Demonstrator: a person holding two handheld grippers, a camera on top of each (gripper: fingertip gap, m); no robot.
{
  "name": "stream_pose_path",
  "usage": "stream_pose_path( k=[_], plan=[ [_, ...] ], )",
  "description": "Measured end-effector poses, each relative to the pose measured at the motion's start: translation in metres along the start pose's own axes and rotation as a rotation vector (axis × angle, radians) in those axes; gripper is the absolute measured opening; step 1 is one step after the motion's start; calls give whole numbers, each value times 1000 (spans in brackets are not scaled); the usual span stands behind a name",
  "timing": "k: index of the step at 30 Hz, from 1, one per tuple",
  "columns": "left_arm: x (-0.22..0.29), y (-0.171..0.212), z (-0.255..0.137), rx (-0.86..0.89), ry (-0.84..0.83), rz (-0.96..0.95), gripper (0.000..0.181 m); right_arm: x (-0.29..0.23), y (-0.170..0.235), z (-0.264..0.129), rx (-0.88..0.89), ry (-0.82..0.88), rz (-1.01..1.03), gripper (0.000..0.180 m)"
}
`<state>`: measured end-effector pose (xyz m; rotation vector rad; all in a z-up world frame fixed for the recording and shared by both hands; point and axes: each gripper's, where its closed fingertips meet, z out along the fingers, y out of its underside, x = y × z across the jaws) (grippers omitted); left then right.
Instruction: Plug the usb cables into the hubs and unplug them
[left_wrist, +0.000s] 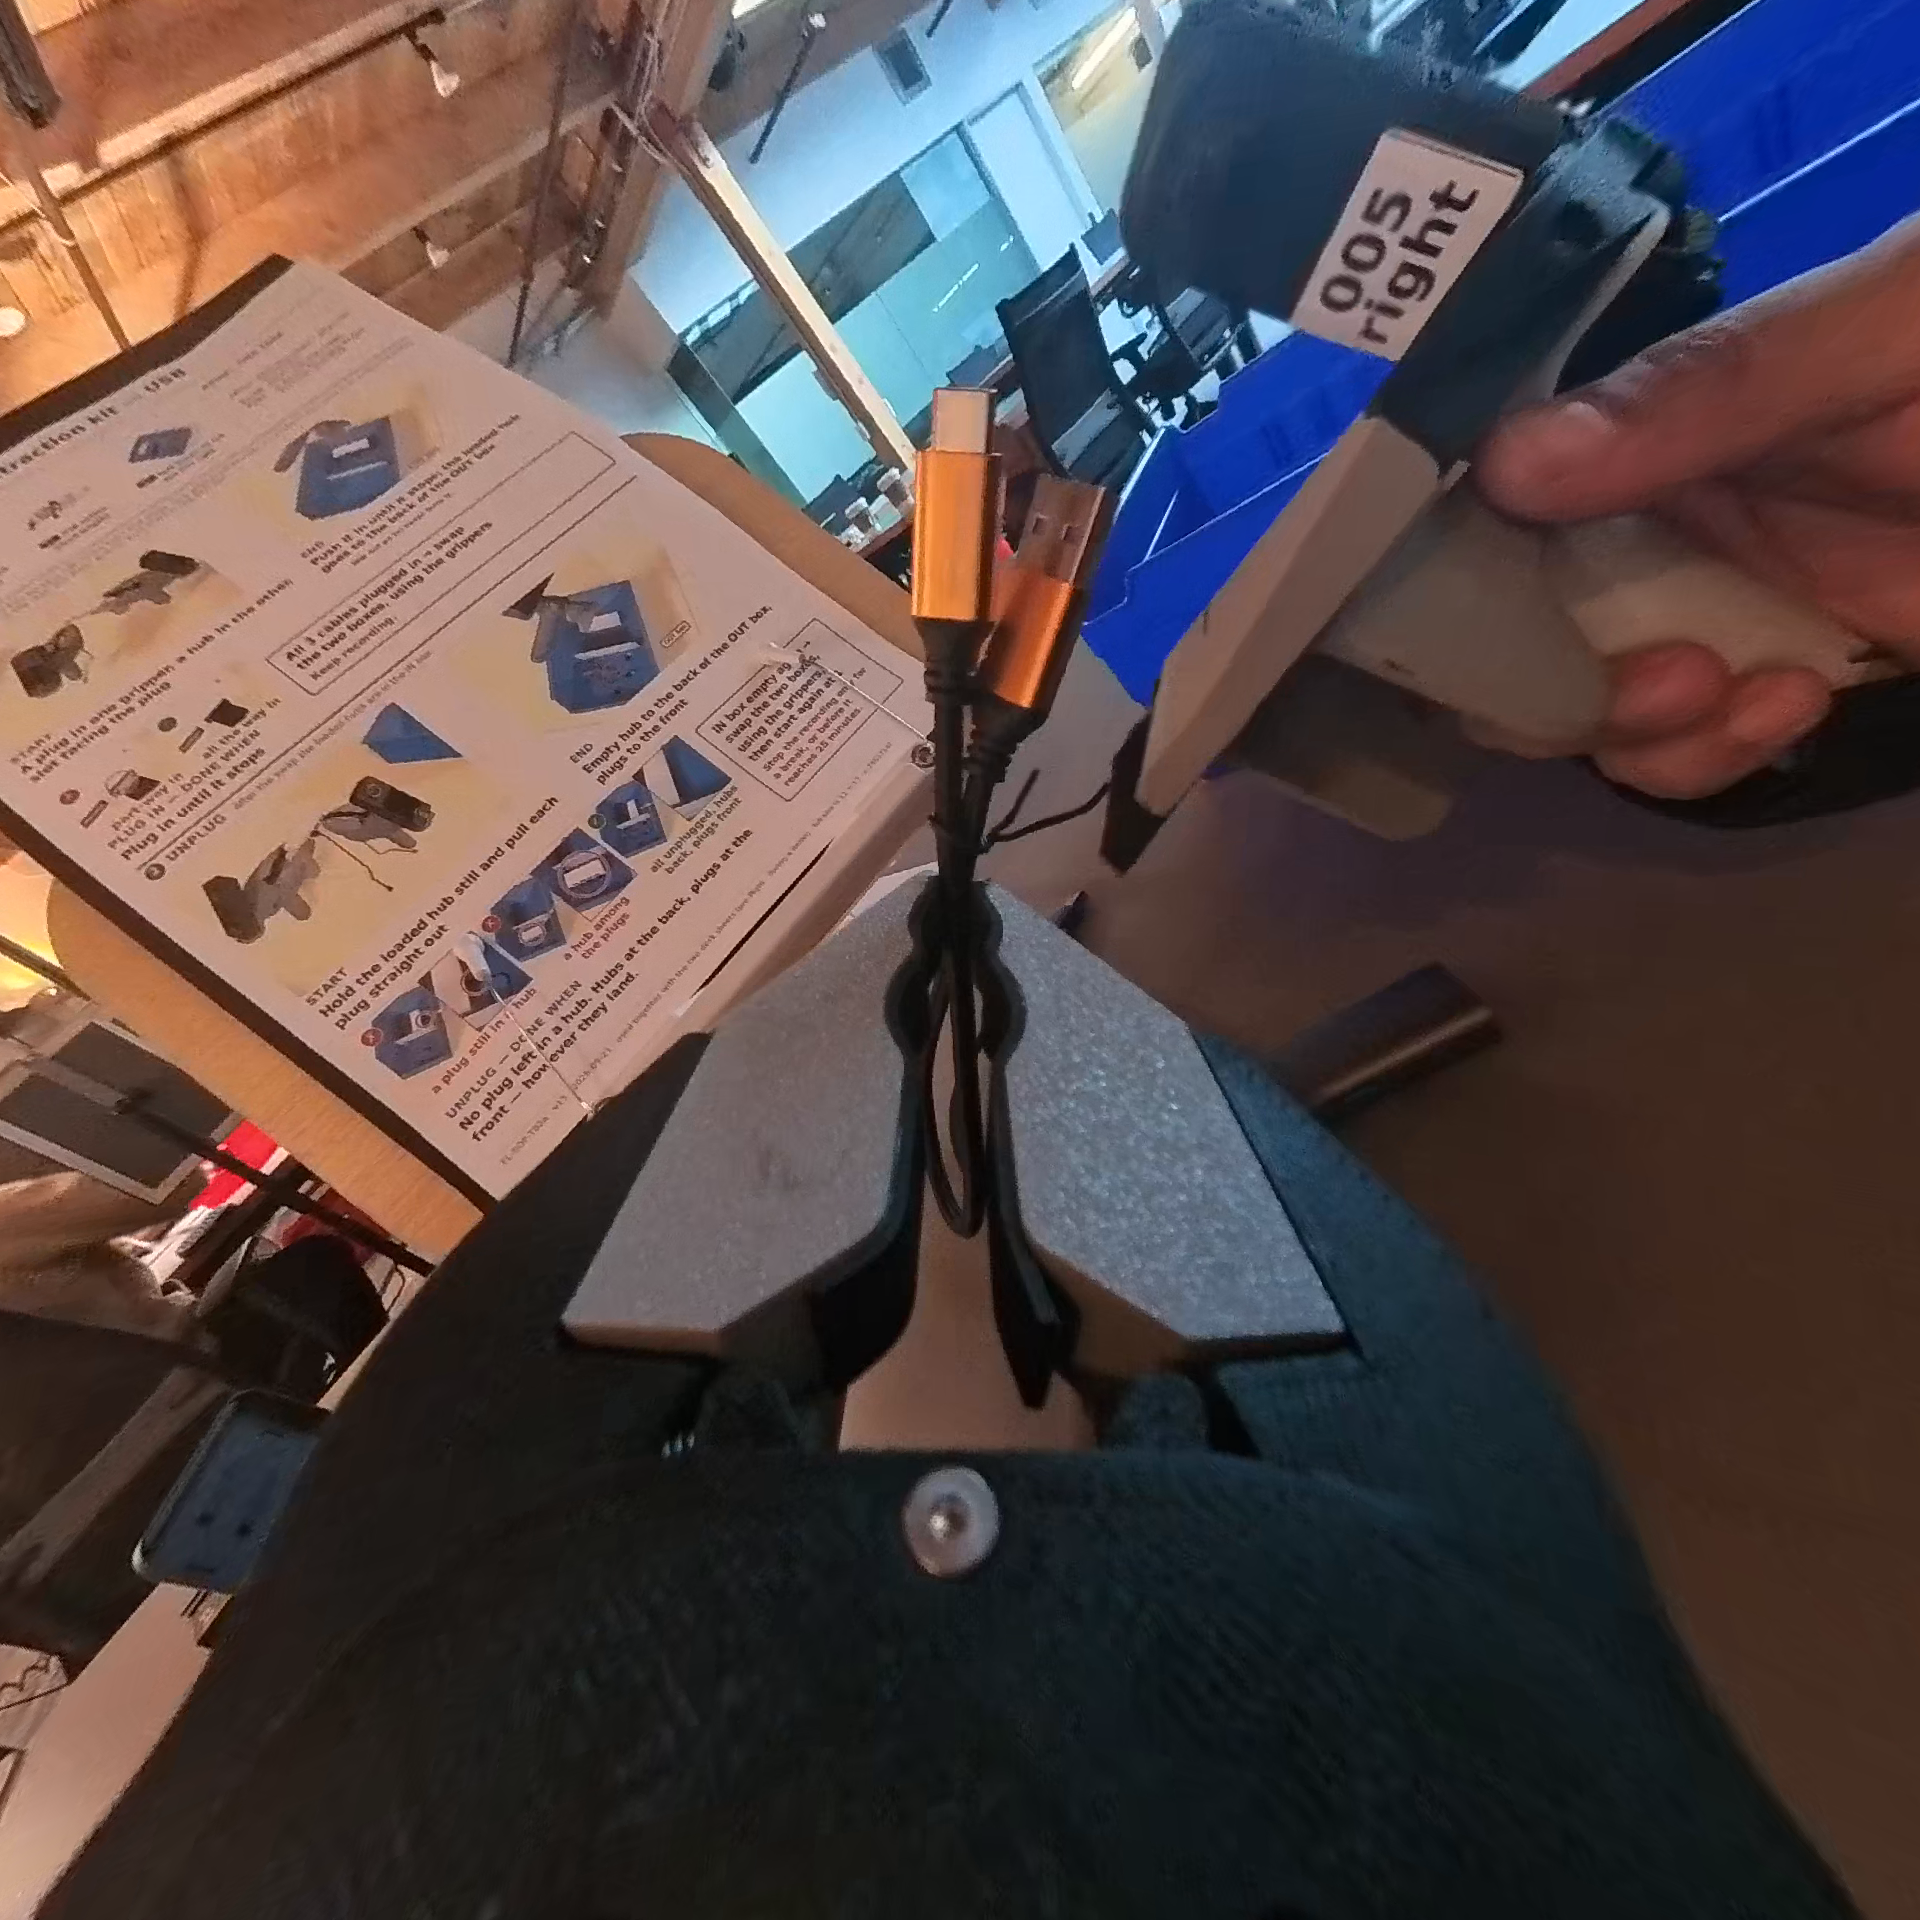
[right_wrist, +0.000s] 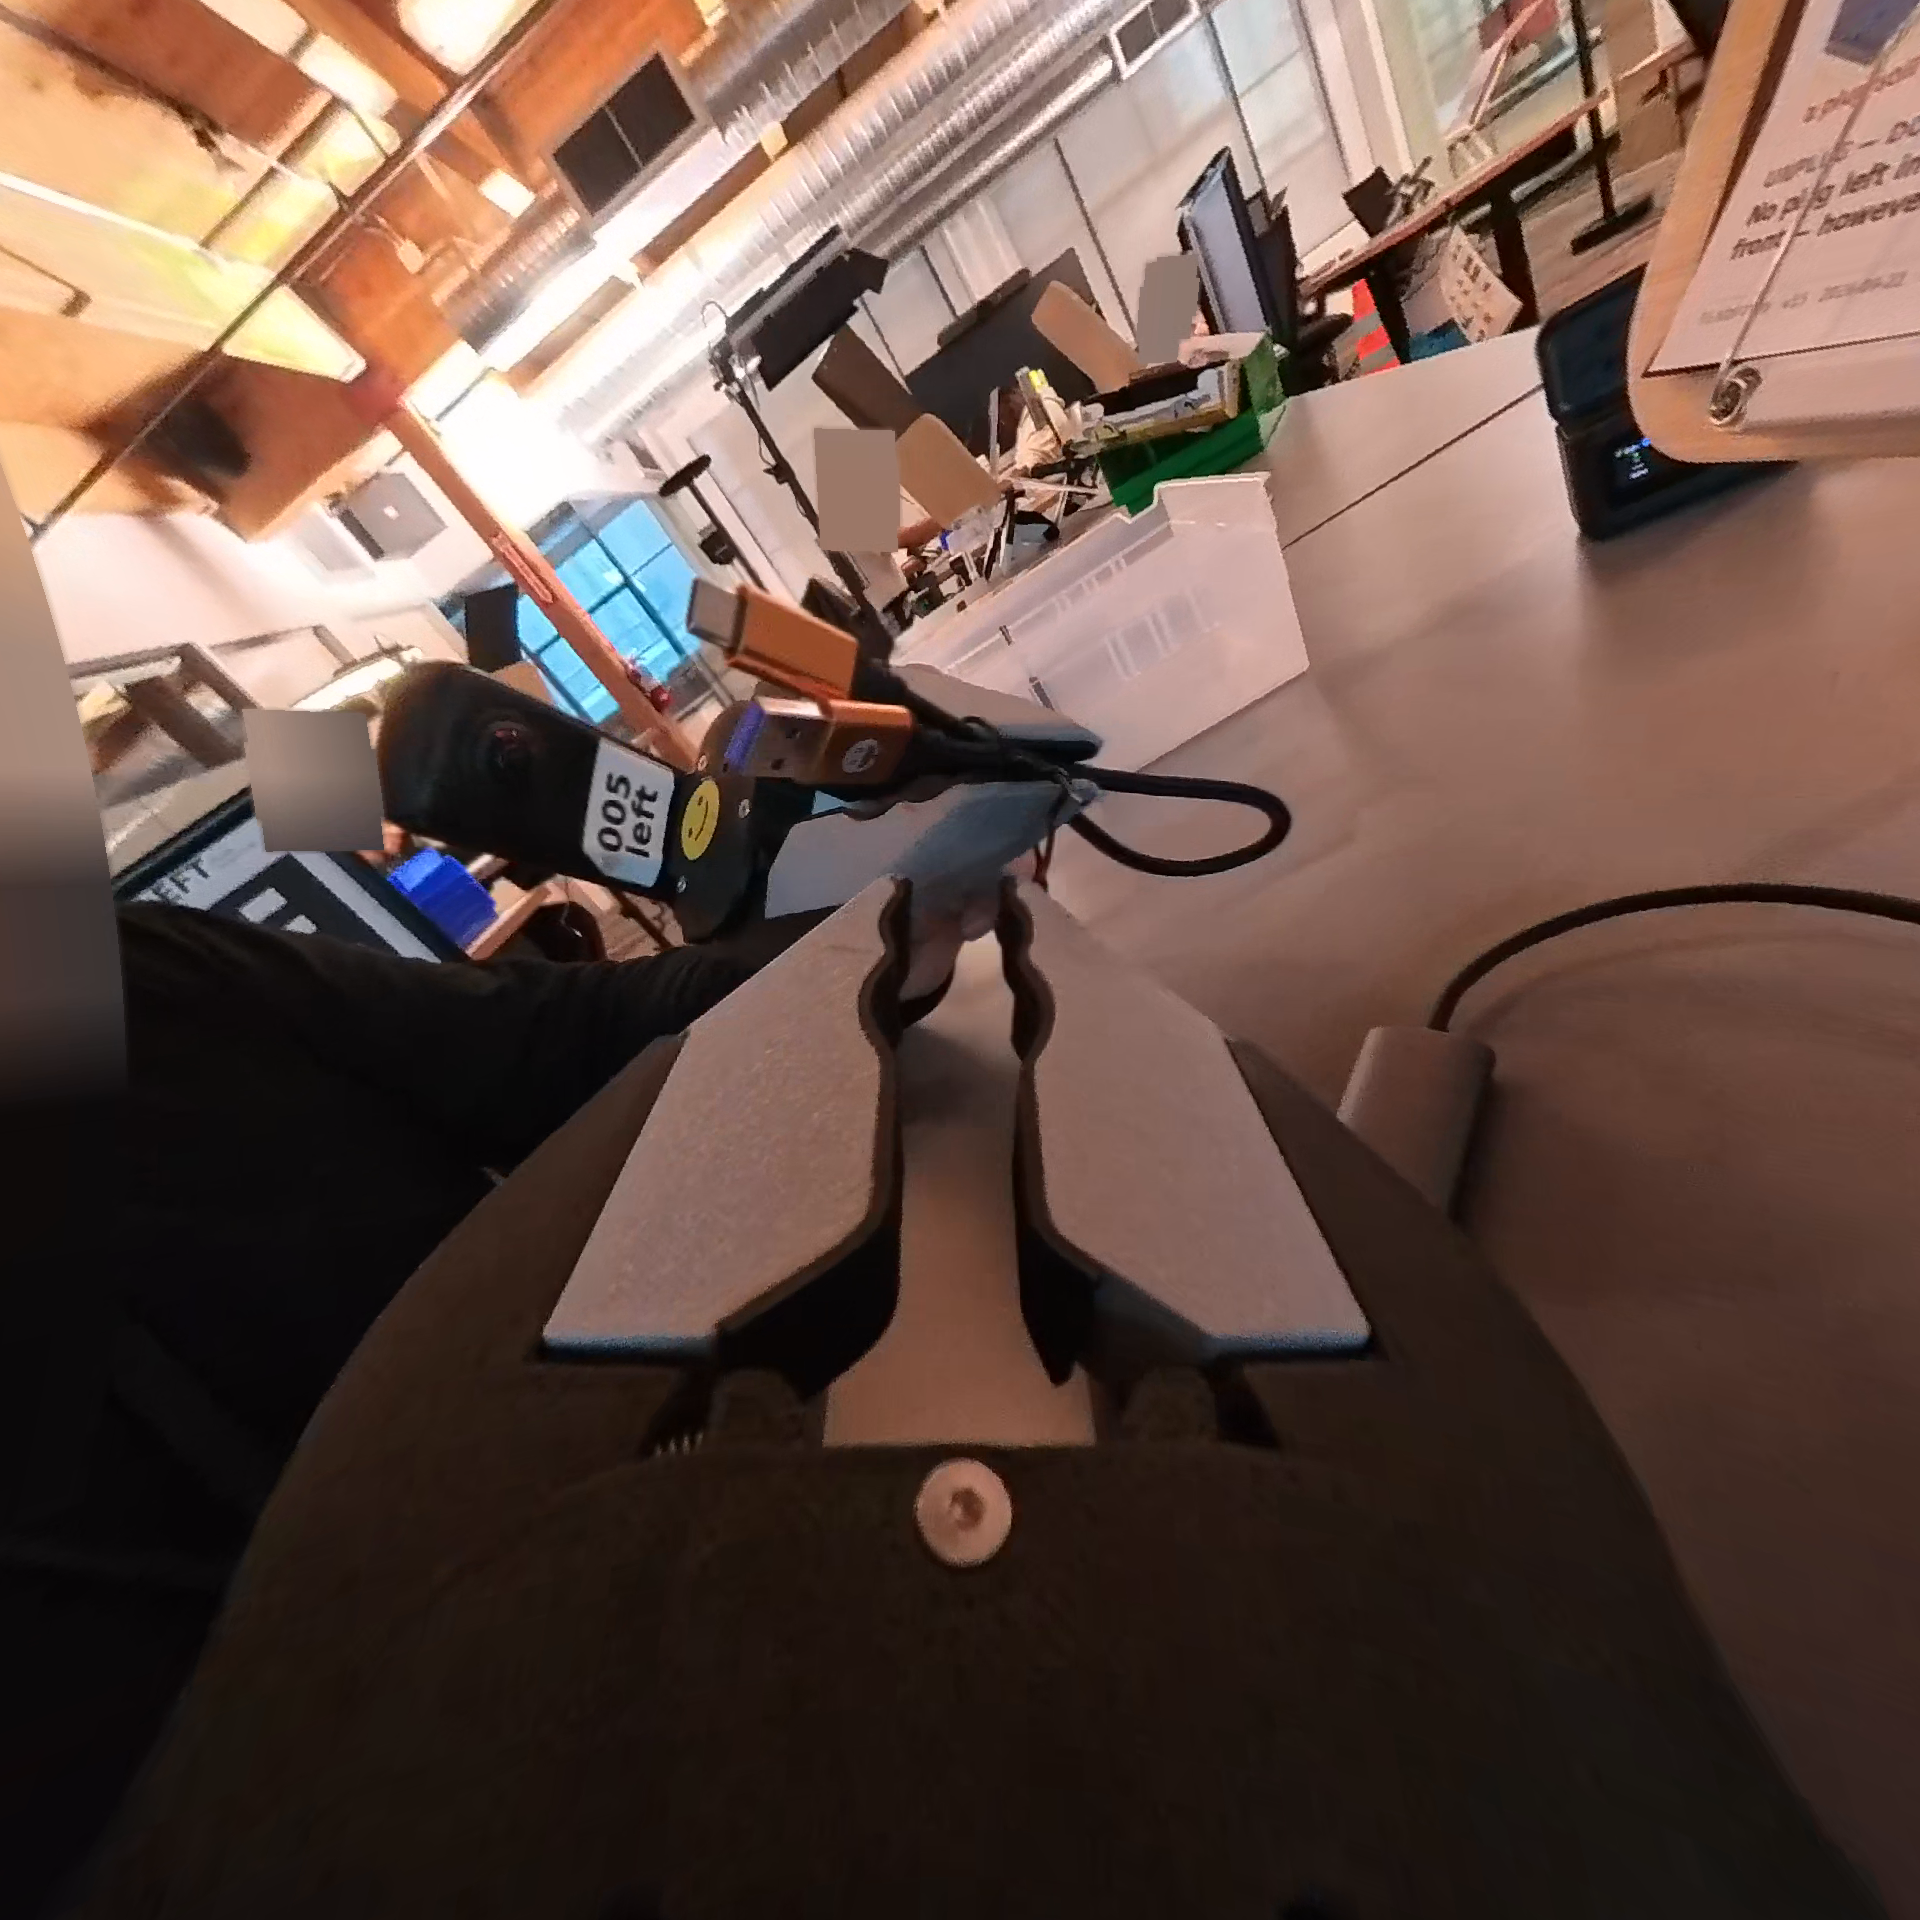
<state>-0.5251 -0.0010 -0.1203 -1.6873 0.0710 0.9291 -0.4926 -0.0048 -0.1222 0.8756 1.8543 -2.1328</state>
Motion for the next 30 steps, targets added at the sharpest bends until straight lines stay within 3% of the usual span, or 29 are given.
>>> stream_pose_path(
  k=[8,16,25,30],
  plan=[
    [-1,-2,-1,6,-2,-3,1,10,-3,-5,37,3,95,21],
    [1,-2,0,2,1,6,1,-6,-7,-4,57,-109,103,25],
    [13,-2,2,-6,52,-1,1,8,3,0,-13,6,64,8],
    [8,11,5,-67,66,-67,1,7,-9,-11,-12,155,-184,43]
  ],
)
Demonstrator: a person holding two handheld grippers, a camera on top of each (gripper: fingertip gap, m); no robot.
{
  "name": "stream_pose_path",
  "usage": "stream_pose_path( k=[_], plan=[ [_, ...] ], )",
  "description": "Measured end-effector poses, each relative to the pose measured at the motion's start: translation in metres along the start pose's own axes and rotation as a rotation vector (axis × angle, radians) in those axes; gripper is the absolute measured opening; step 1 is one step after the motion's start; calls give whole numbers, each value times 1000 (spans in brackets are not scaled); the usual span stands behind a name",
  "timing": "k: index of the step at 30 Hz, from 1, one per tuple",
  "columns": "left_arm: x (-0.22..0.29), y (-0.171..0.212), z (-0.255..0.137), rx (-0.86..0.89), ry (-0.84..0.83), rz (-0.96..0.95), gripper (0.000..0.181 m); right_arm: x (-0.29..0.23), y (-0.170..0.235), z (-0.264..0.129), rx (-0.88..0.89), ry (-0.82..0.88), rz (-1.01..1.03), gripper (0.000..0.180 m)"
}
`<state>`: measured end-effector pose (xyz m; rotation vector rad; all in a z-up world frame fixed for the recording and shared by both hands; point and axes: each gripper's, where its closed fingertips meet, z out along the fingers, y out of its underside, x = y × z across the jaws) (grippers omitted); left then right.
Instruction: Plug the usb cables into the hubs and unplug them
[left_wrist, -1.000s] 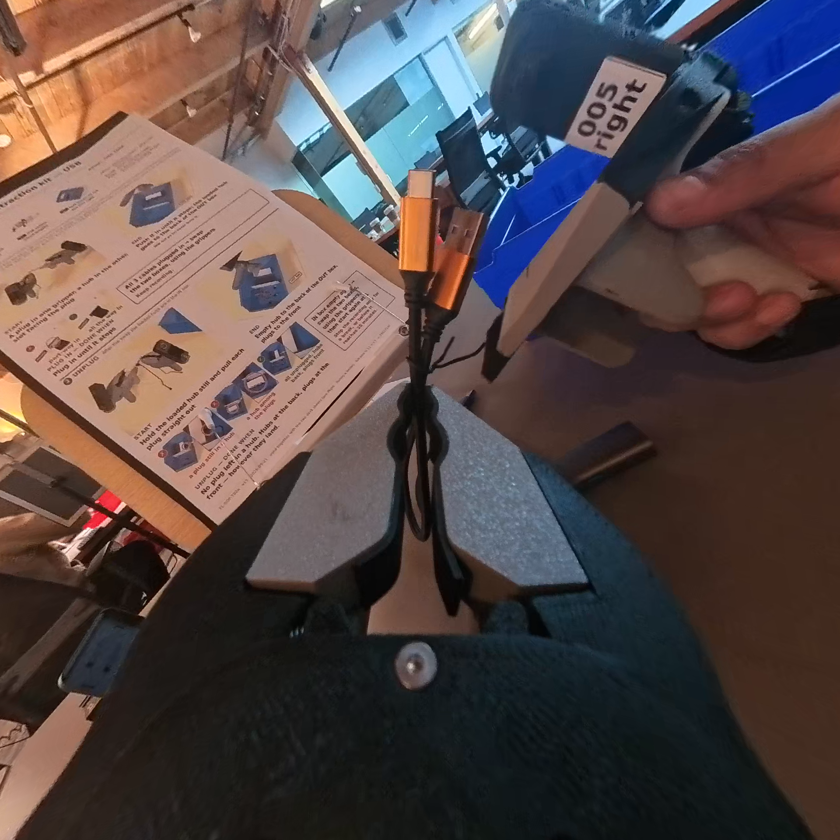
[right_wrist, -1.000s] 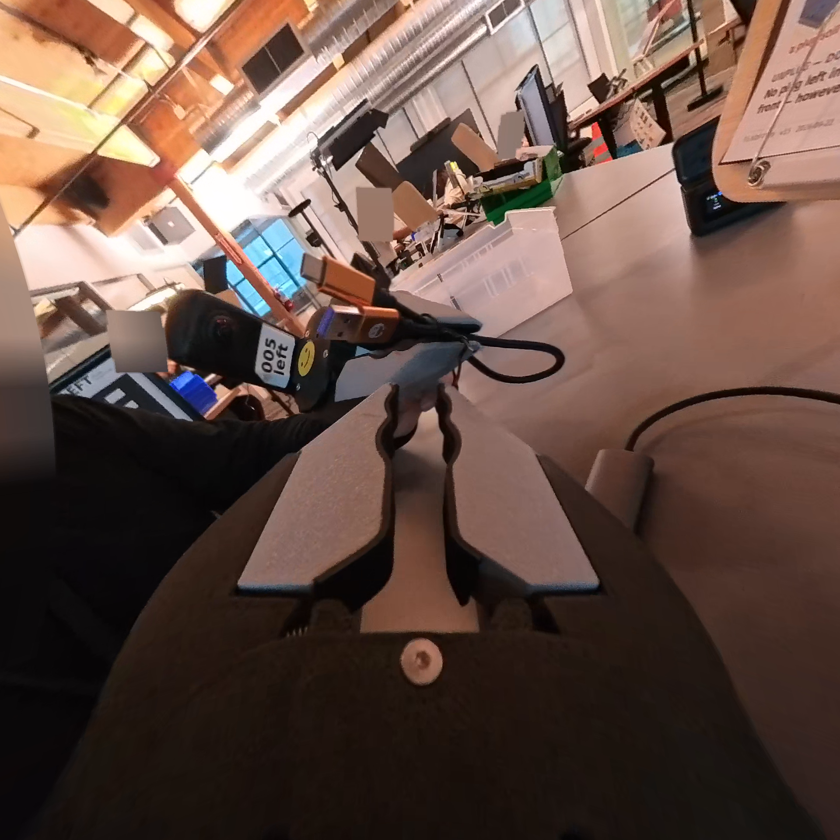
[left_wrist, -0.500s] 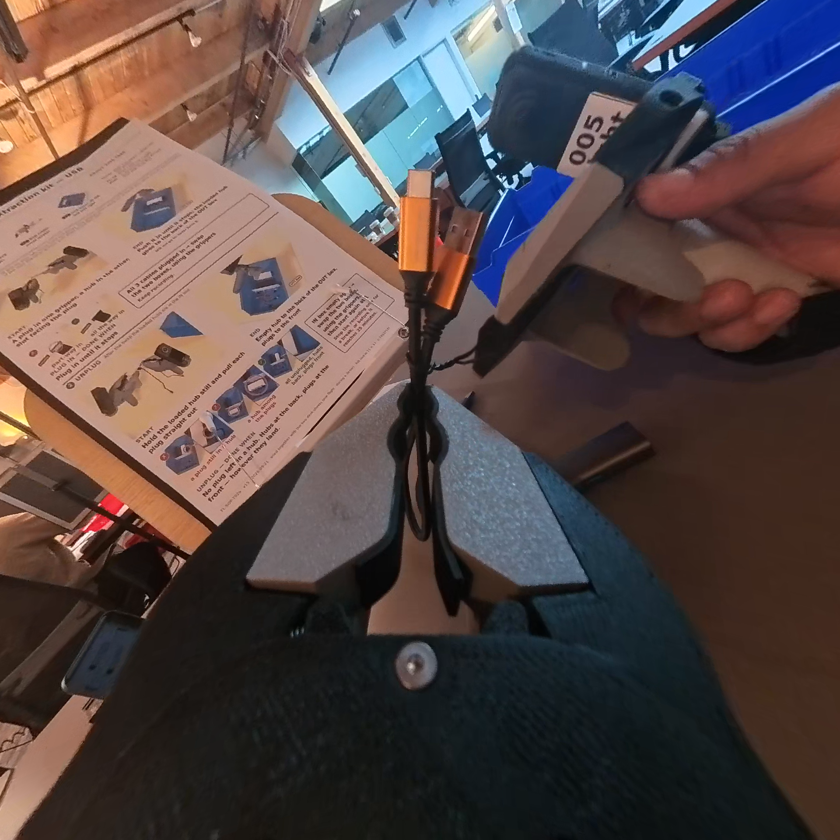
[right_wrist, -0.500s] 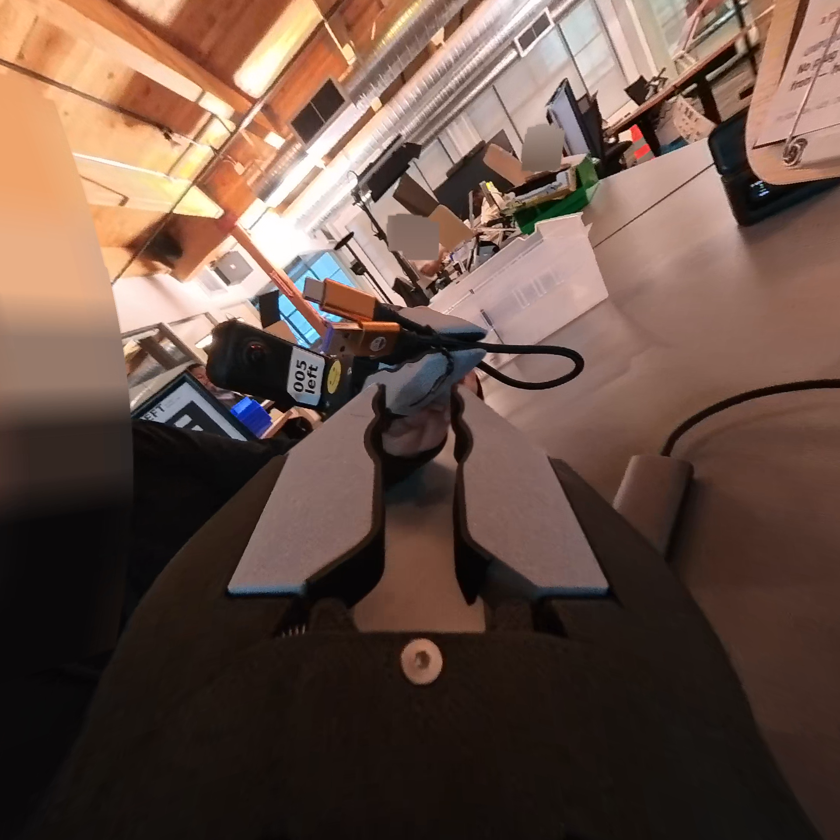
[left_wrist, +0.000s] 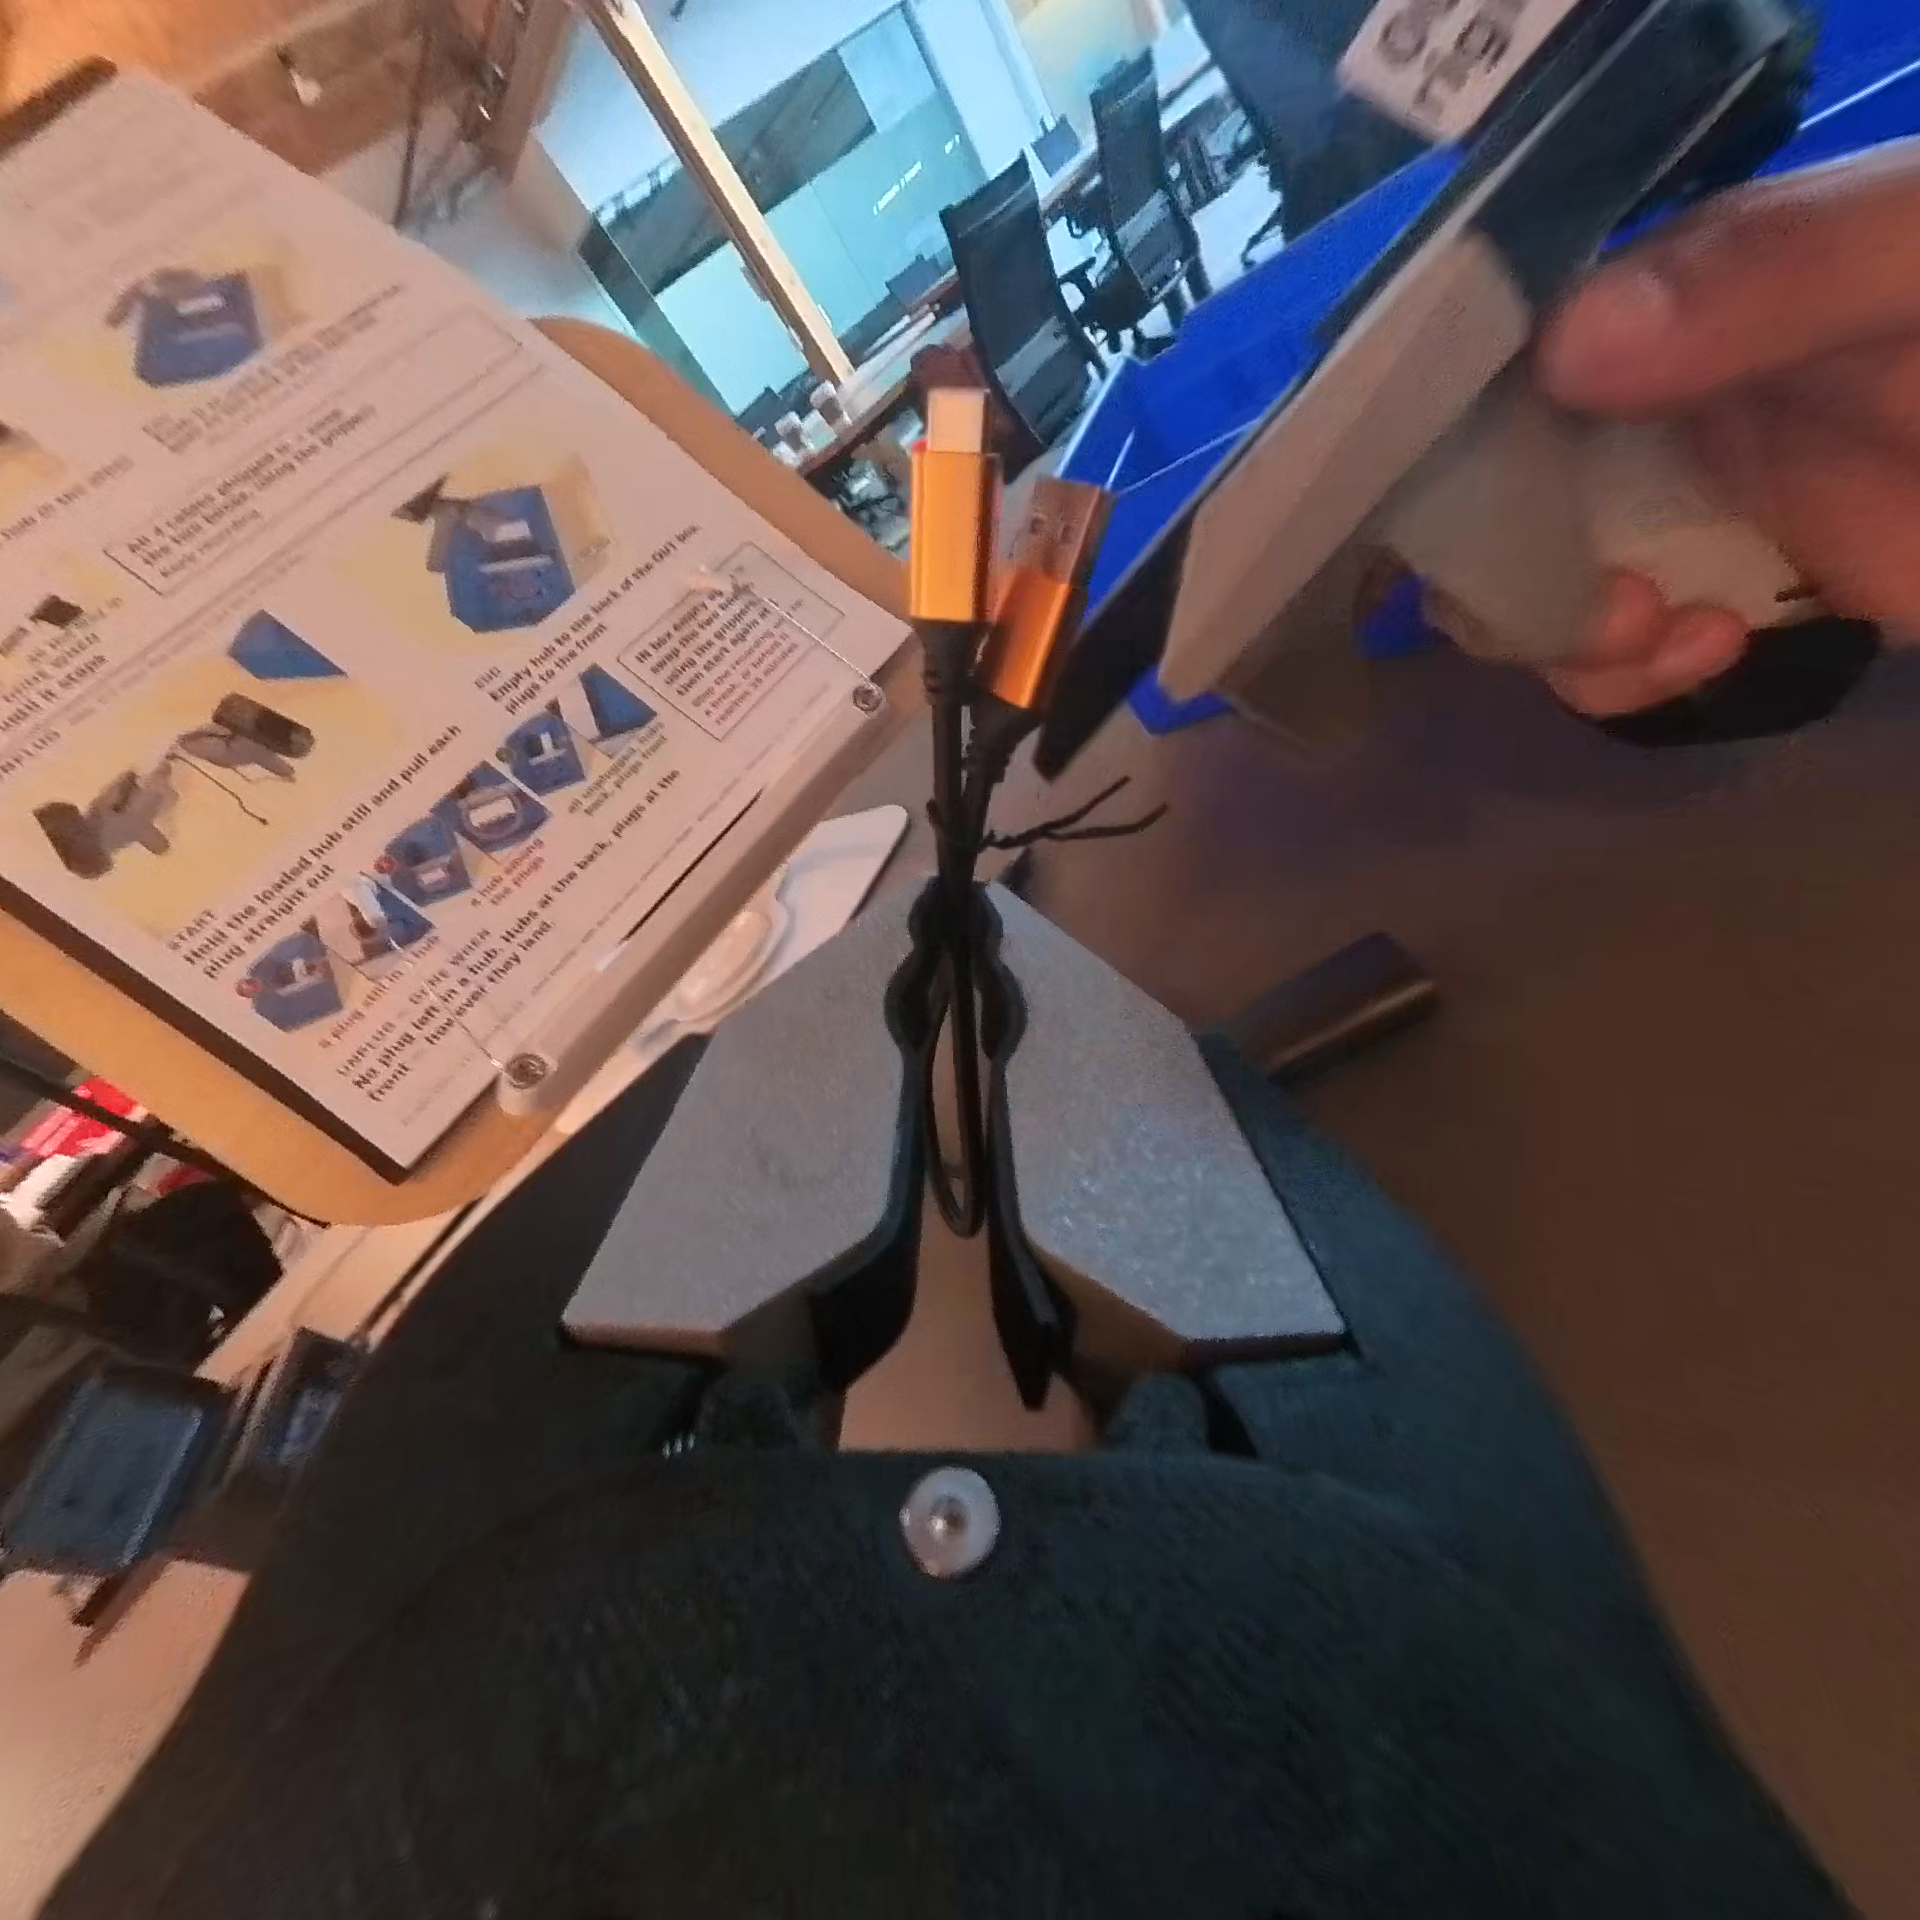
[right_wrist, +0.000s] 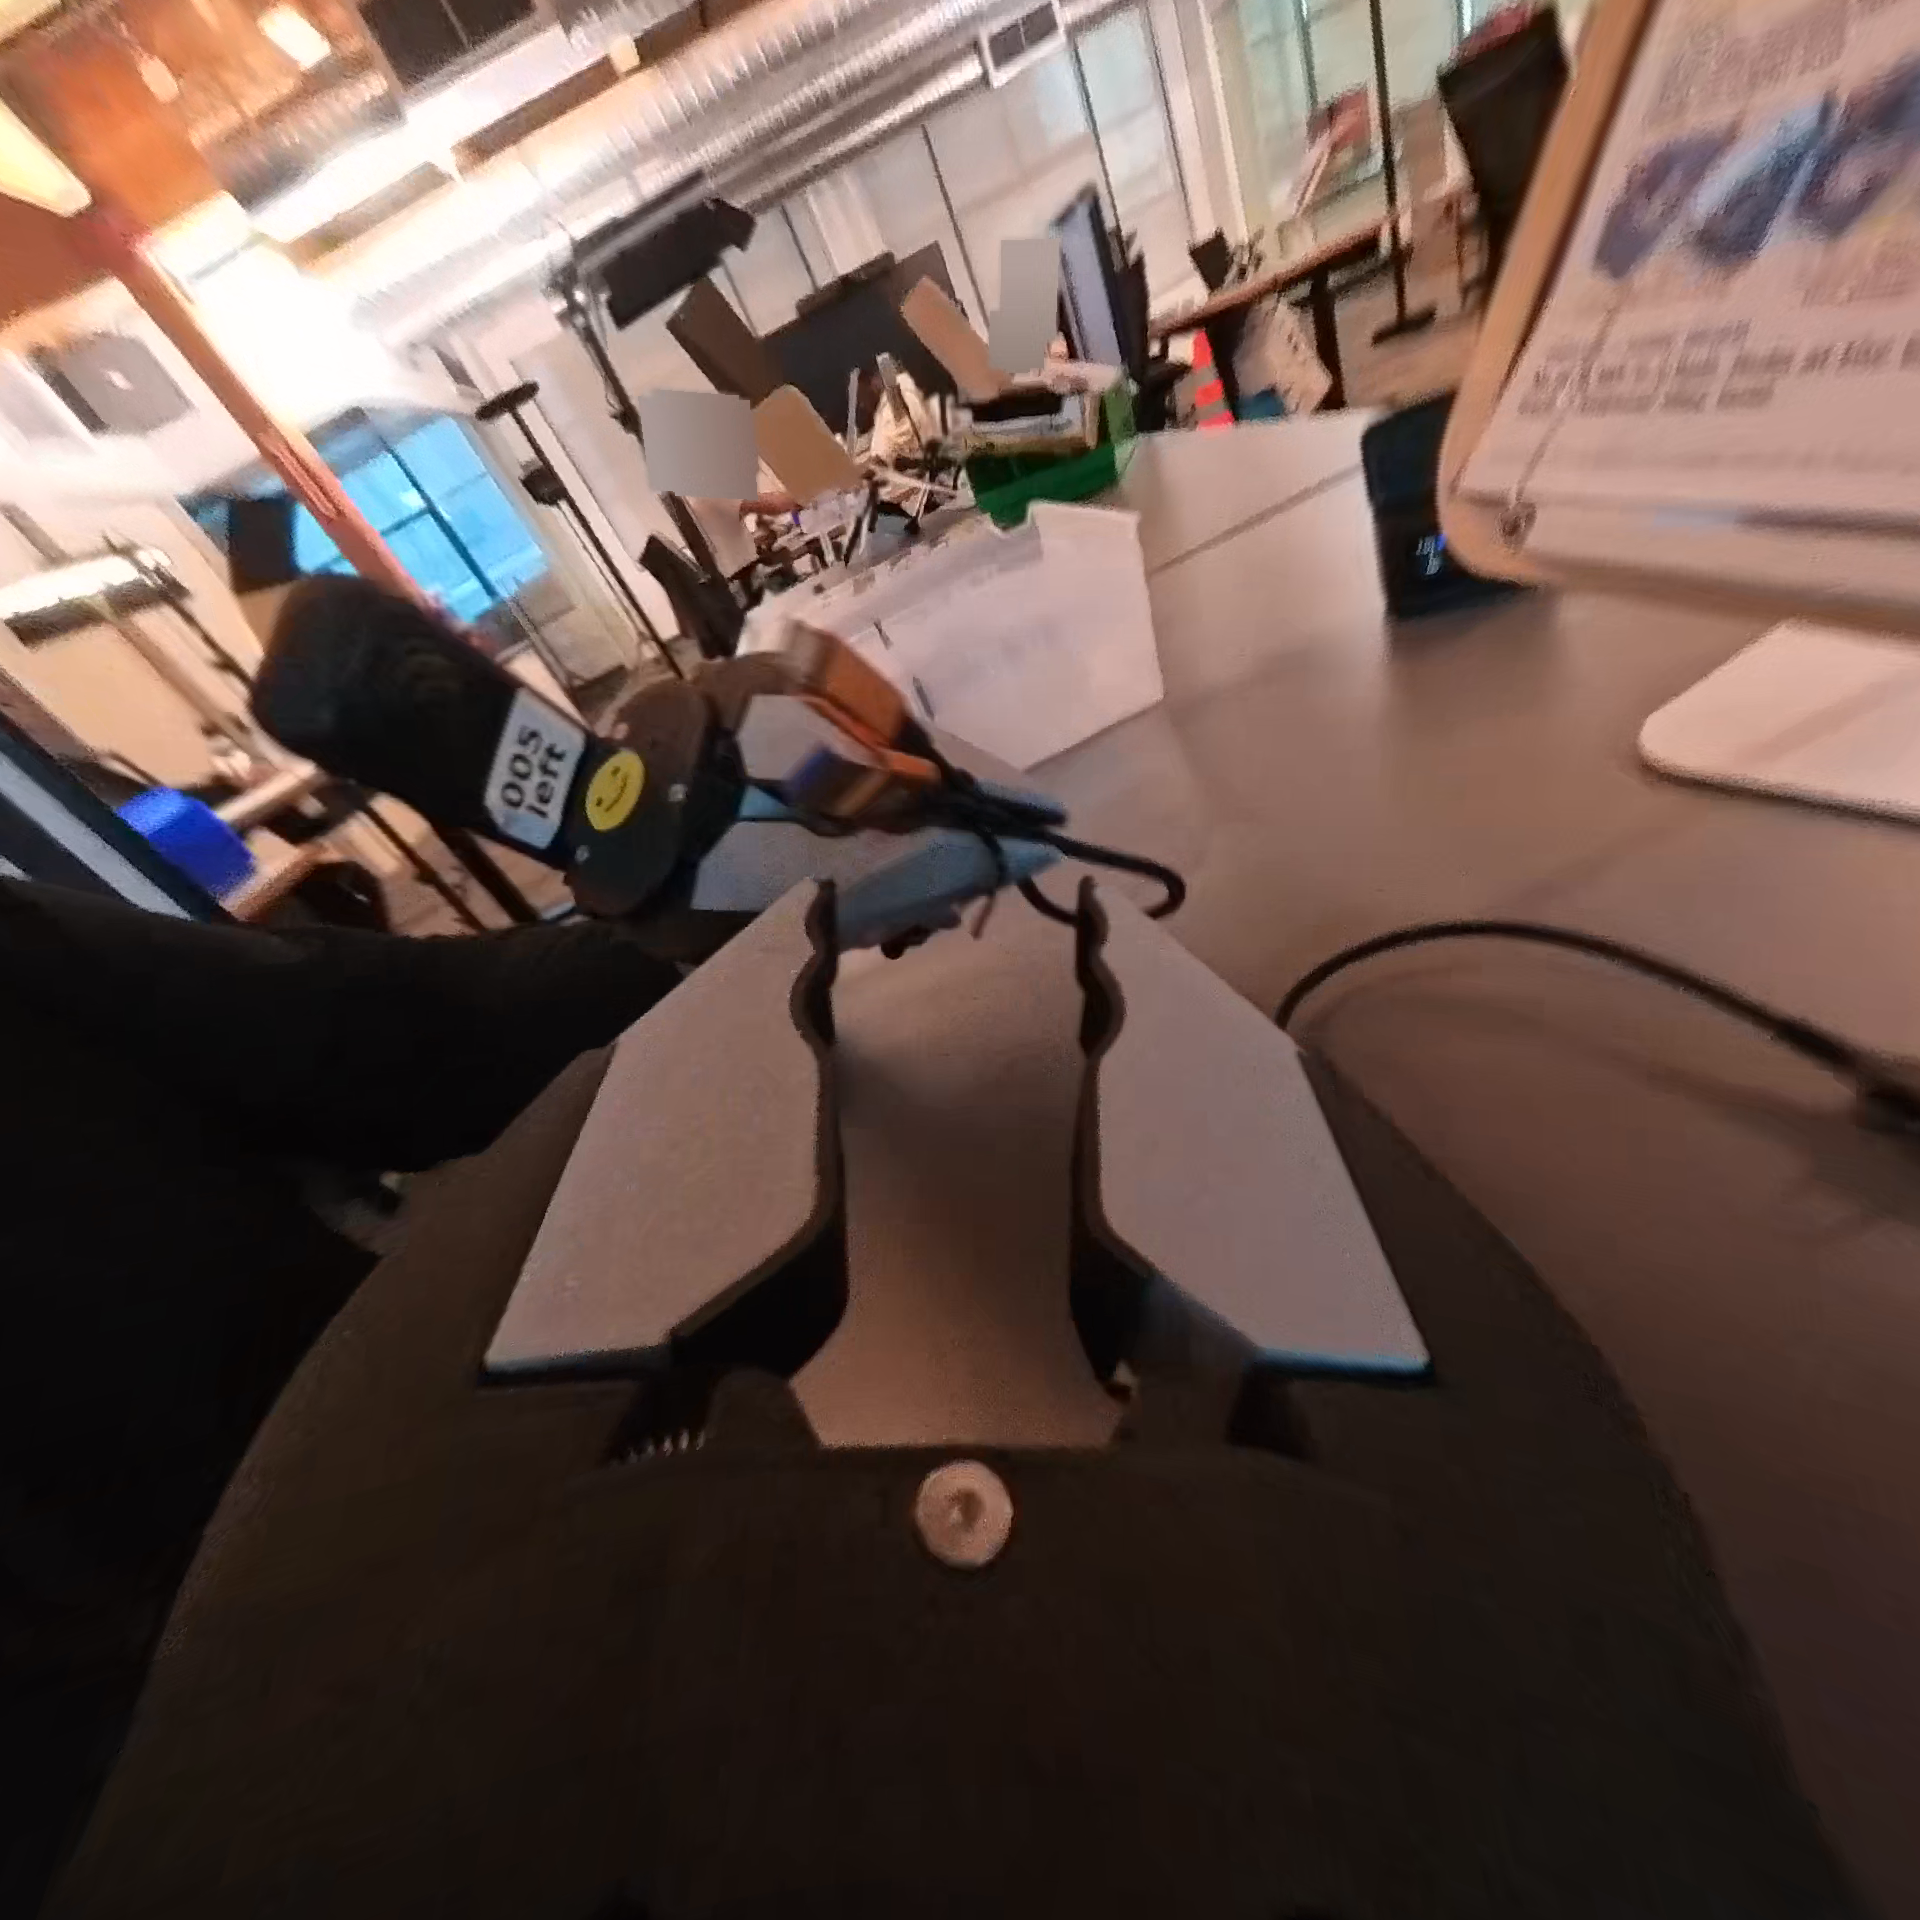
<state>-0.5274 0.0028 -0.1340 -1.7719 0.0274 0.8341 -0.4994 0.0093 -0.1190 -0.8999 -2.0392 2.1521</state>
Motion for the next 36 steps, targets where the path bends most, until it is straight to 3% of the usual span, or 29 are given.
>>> stream_pose_path(
  k=[2,5,7,13,17,25,36],
  plan=[
    [6,2,2,-8,49,-28,0,-5,-4,1,1,29,-95,51],
    [24,4,4,-17,160,-62,0,-7,-2,7,-37,81,-213,46],
    [33,6,5,-38,200,-70,0,-7,3,10,-65,110,-258,19],
    [38,13,5,-58,260,-117,9,12,10,6,-86,174,-165,13],
    [40,3,-1,-20,313,-194,27,8,9,6,-63,118,-112,13],
    [39,-6,-4,45,336,-249,8,3,10,8,-66,96,-111,12],
    [42,2,0,-10,350,-279,4,7,12,9,-82,128,-123,12]
  ],
)
